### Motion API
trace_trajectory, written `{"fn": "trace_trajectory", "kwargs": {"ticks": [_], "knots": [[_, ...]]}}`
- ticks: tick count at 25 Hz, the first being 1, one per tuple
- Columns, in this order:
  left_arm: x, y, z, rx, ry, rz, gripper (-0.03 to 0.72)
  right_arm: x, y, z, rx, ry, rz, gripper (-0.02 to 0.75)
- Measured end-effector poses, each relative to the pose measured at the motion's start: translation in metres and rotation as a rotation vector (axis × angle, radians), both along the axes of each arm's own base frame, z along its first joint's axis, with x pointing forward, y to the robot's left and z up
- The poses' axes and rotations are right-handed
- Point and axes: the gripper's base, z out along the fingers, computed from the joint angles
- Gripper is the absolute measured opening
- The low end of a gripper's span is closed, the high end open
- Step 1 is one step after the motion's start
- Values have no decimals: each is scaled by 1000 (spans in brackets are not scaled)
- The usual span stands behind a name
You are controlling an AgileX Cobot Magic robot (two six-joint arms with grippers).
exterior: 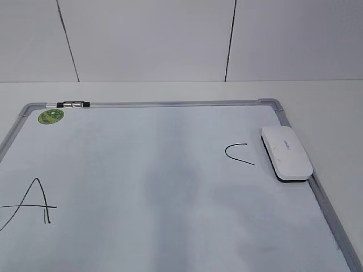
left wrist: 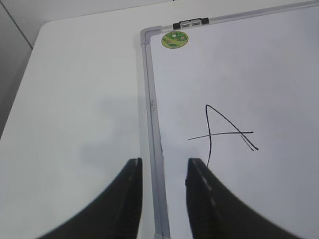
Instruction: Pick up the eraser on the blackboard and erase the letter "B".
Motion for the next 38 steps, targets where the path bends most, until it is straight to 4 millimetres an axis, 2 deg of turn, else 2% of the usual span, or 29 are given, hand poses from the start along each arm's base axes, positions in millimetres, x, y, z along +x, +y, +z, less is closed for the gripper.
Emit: {"fn": "trace_trajectory", "kwargs": {"ticks": [6, 10, 19, 28, 38], "knots": [[4, 0, -2, -17, -33, 1, 234, -18, -4, -3, 24, -110, 0, 567], [4, -3, -1, -44, -39, -16, 234, -22, -5, -9, 24, -105, -5, 567], [-6, -10, -3, -73, 47, -127, 234, -22, -6, -9, 21, -108, -7, 566], [-33, -13, -8, -57, -1, -203, 234, -22, -6, -9, 21, -106, -7, 567], [-37, -13, -9, -54, -9, -235, 234, -22, -6, -9, 21, -106, -7, 566]]}}
